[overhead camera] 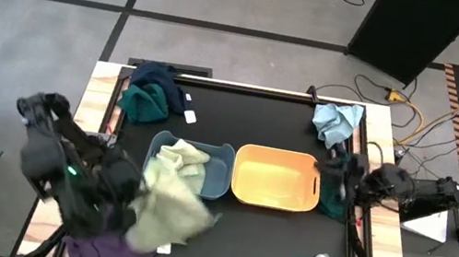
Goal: Sort towels by color in basket
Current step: Put the green towel into the blue bin
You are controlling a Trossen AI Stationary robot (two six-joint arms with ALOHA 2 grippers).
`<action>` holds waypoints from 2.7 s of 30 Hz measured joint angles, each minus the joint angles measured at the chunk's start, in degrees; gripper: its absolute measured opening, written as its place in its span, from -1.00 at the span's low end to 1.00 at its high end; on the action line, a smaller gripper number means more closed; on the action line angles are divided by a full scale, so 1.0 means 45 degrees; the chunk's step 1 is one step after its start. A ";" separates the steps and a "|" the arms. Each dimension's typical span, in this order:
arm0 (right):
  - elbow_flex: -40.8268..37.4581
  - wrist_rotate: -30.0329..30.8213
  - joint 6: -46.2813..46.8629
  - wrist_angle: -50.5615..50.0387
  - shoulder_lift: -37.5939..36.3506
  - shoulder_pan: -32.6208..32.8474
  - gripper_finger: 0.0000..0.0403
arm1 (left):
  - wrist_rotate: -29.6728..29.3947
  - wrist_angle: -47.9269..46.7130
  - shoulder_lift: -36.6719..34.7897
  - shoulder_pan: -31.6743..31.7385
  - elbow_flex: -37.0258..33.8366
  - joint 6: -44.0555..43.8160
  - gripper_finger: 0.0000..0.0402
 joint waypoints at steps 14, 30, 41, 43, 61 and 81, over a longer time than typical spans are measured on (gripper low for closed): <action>0.0068 0.3084 0.5378 0.0189 0.1236 0.0000 -0.81 | -0.5160 0.1526 -0.1420 0.2123 0.1379 0.5402 -1.00; 0.1791 0.3186 0.4530 0.0185 0.3844 0.0000 -0.81 | -0.0513 0.6309 -0.0270 0.5613 0.1584 1.0302 -1.00; 0.3170 0.3206 0.4325 0.0162 0.5398 0.0000 -0.81 | -0.0262 0.9184 0.0372 0.6413 0.1677 1.2535 -1.00; 0.3280 0.3177 0.4162 0.0160 0.5553 0.0000 -0.81 | -0.0348 0.9235 0.0358 0.6412 0.1677 1.2577 -1.00; 0.3332 0.3128 0.3972 0.0155 0.6008 0.0000 -0.81 | -0.0958 0.8153 0.0240 0.6915 0.0234 1.1676 -1.00; 0.3426 0.3128 0.4160 -0.0018 0.6052 0.0011 -0.81 | 0.4489 0.6351 0.0038 0.7574 -0.5249 0.8114 -1.00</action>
